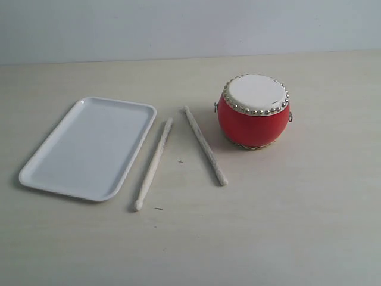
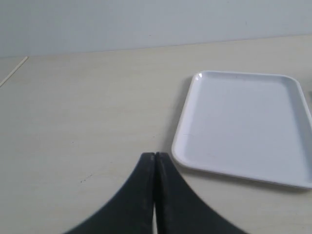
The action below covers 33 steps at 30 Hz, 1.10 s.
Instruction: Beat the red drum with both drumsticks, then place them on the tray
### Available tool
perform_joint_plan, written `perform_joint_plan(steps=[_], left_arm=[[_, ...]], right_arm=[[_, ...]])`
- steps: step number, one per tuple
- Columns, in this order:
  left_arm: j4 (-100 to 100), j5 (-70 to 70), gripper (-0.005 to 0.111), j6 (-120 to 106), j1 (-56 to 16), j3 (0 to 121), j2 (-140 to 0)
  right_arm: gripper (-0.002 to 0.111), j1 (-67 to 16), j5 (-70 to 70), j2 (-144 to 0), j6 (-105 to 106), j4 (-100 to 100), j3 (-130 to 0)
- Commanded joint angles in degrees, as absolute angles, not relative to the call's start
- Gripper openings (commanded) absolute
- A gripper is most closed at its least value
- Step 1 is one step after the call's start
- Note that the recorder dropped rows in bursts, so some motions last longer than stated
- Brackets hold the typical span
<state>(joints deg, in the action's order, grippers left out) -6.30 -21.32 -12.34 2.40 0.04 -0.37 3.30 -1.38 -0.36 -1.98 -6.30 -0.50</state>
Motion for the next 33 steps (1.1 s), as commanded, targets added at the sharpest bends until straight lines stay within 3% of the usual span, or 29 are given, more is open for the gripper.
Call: perform_joint_plan(steps=[1, 22, 28, 33], left_arm=[[-6.2, -21.1, 0.0, -12.4, 2.3, 0.0, 0.0], [-6.2, -21.1, 0.0, -12.4, 2.3, 0.0, 0.0], [-6.2, -21.1, 0.0, -12.4, 2.3, 0.0, 0.0], [-6.2, -21.1, 0.0, -12.4, 2.3, 0.0, 0.0]], right_arm=[[0.0, 3.7, 2.0, 0.0, -1.8, -5.8, -0.3], [0.0, 3.7, 32.5, 0.0, -29.1, 17.4, -3.1], [0.0, 3.7, 22.0, -11.8, -26.4, 19.2, -20.2], [0.0, 3.7, 0.6, -30.0, -25.6, 4.3, -38.0]])
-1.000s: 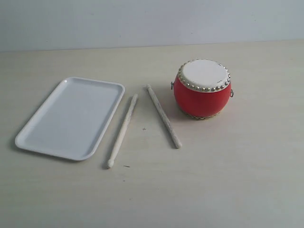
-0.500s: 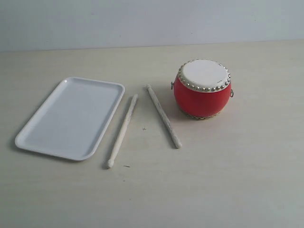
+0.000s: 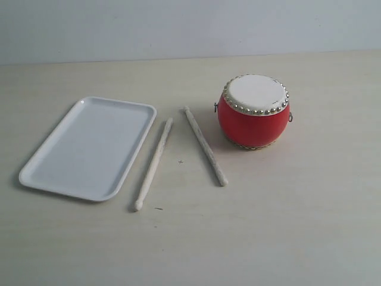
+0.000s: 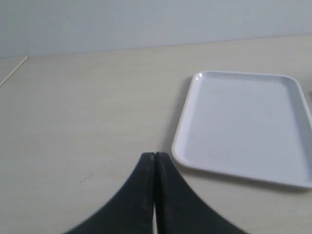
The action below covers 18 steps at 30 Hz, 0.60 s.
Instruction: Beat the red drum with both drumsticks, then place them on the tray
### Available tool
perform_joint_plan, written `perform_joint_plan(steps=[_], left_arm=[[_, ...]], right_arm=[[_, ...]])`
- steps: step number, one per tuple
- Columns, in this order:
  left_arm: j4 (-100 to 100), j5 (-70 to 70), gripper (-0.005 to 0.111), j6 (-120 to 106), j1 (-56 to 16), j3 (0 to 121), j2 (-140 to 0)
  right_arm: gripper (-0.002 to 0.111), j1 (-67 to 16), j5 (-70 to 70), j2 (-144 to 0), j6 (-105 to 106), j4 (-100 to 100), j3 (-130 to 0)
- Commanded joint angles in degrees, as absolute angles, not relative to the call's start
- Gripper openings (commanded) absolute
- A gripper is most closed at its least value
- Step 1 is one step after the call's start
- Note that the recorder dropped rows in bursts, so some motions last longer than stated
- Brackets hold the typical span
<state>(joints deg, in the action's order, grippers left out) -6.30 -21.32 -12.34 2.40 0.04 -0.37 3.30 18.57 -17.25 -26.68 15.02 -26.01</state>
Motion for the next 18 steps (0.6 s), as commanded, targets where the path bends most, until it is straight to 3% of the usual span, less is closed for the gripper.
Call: perform_joint_plan(steps=[1, 7, 12, 18], left_arm=[[-6.2, -21.1, 0.0, -12.4, 2.3, 0.0, 0.0], [-6.2, -21.1, 0.0, -12.4, 2.3, 0.0, 0.0], [-6.2, -21.1, 0.0, -12.4, 2.3, 0.0, 0.0], [-6.2, -21.1, 0.0, -12.4, 2.3, 0.0, 0.0]], right_arm=[[0.0, 3.7, -4.9, -33.1, -25.6, 3.8, -40.9], [0.0, 3.6, -44.3, -51.9, -15.7, 7.4, -56.2], [0.0, 3.6, -56.9, -61.1, -6.0, 10.7, -57.0], [0.0, 3.6, -61.2, -62.3, 0.4, 14.9, -57.0]])
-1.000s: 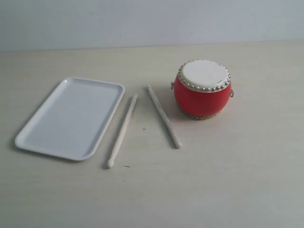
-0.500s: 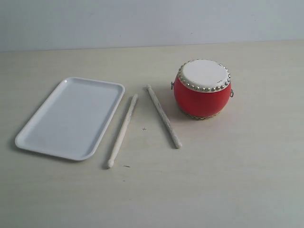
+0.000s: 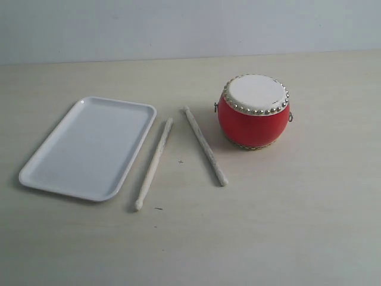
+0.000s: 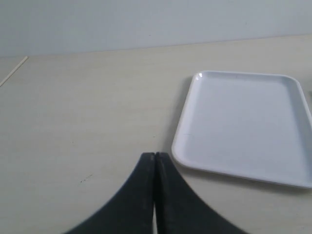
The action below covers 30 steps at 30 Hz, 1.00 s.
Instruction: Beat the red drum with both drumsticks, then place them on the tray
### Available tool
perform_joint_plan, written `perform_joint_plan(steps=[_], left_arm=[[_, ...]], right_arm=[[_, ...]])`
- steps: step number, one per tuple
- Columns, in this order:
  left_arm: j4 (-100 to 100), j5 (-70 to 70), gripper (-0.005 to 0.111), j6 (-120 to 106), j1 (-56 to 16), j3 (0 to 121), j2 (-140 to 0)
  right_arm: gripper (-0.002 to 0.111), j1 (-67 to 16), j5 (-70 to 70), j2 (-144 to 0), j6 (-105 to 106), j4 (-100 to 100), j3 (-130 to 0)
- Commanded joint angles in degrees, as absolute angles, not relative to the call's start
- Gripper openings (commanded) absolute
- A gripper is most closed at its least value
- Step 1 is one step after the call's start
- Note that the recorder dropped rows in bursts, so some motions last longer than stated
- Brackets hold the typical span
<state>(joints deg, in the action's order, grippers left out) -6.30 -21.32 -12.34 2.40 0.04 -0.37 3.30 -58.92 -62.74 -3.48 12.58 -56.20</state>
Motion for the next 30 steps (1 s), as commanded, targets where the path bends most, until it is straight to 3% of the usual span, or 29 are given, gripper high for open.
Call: perform_joint_plan(steps=[1, 13, 30], left_arm=[[-6.2, -21.1, 0.0, -12.4, 2.3, 0.0, 0.0], [-6.2, -21.1, 0.0, -12.4, 2.3, 0.0, 0.0], [-6.2, -21.1, 0.0, -12.4, 2.3, 0.0, 0.0]], right_arm=[[0.0, 3.6, -62.0, -62.0, 0.4, 15.0, -57.0], [0.0, 3.4, -69.5, -61.4, 4.1, 16.5, -57.0], [0.0, -12.8, -63.9, -68.6, 8.8, 22.1, -57.0]])
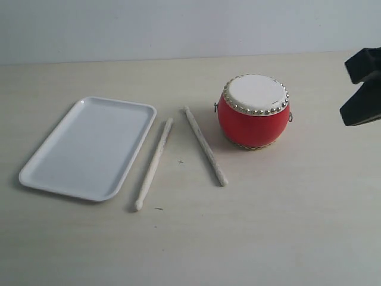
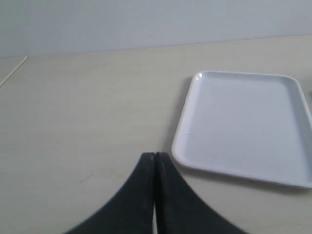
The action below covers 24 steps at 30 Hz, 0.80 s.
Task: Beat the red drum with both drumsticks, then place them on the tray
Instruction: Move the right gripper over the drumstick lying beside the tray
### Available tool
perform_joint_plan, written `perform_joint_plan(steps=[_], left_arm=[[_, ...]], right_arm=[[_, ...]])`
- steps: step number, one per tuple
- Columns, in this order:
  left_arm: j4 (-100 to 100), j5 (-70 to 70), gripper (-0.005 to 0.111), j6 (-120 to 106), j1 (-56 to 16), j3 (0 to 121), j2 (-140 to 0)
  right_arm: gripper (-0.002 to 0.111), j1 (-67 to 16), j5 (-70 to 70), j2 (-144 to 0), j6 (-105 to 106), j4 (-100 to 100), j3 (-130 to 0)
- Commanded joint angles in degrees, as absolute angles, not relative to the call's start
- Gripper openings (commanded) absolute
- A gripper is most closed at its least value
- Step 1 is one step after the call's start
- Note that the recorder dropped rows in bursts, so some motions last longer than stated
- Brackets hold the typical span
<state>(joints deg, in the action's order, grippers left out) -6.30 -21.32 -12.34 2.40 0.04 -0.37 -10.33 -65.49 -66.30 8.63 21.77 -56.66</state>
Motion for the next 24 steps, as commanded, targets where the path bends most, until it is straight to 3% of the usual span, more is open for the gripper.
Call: perform_joint_plan(steps=[1, 15, 24], left_arm=[[-6.2, -21.1, 0.0, -12.4, 2.3, 0.0, 0.0], [-6.2, -21.1, 0.0, -12.4, 2.3, 0.0, 0.0], [-6.2, -21.1, 0.0, -12.4, 2.3, 0.0, 0.0]], right_arm=[[0.0, -13.7, -63.3, -69.3, 8.8, 22.1, -57.0], [0.0, -24.3, -59.8, -81.7, 8.8, 22.3, -57.1], [0.0, -25.0, -56.9, -86.7, 8.8, 22.3, -57.1]])
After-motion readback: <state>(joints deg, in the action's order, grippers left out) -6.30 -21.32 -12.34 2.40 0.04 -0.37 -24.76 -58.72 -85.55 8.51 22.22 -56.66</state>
